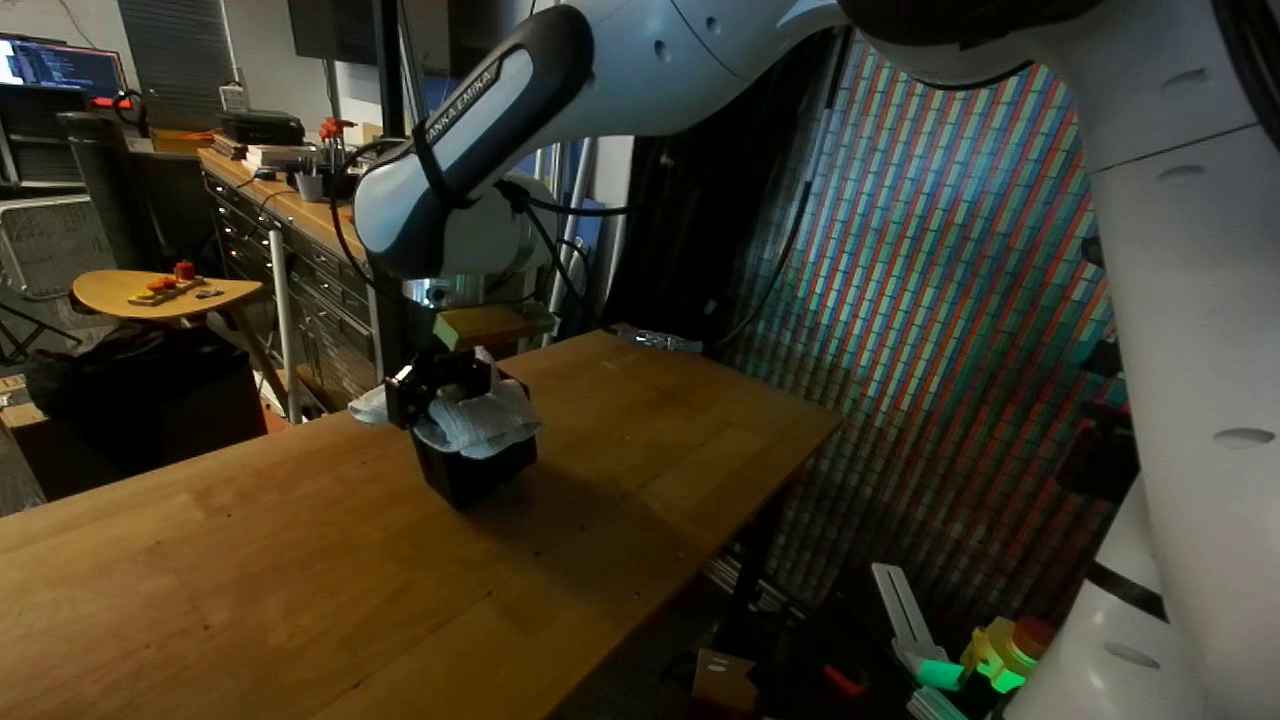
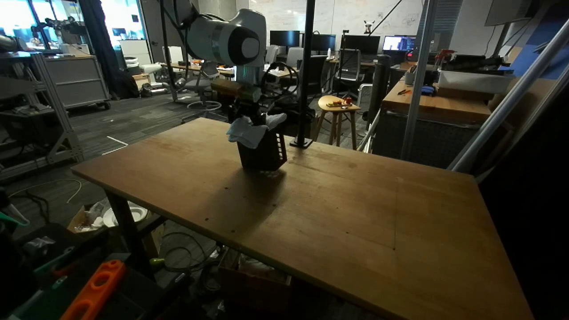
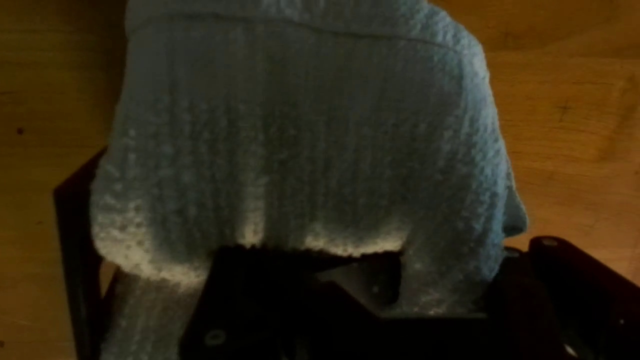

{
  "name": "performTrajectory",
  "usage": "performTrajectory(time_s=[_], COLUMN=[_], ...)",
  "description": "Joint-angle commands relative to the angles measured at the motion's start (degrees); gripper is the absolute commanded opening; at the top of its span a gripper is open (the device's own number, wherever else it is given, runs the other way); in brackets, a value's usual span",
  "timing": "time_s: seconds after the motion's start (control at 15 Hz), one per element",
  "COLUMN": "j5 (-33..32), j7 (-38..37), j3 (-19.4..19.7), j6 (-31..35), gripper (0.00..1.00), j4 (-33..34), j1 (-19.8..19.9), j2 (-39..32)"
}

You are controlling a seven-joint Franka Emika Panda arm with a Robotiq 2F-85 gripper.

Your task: Put the towel in the box

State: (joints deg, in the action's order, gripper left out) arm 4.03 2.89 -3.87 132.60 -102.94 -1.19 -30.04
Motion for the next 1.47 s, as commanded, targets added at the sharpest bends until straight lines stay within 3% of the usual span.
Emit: performTrajectory(time_s=[0.0, 0.33, 0.4, 0.47, 1.13, 1.27, 1.33, 1.4], j5=[3.7, 2.8, 2.4, 1.6, -1.7, -2.6, -3.3, -4.3], j7=[2.6, 2.8, 2.7, 2.6, 4.5, 4.9, 5.0, 4.9], j3=[-1.3, 0.1, 0.4, 0.9, 1.2, 1.3, 1.4, 1.7], j6=[3.7, 4.0, 3.7, 3.1, 1.6, 1.0, 0.5, 0.0], gripper=[0.00, 0.04, 0.11, 0.28, 0.99, 1.00, 0.77, 0.75], j4=[-3.8, -6.0, -6.2, -6.1, -6.8, -7.0, -7.0, -7.0], j1=[1.8, 2.9, 3.0, 2.9, 2.1, 1.9, 1.8, 1.6], j2=[1.2, 4.7, 5.4, 6.1, 11.7, 12.1, 12.3, 12.5])
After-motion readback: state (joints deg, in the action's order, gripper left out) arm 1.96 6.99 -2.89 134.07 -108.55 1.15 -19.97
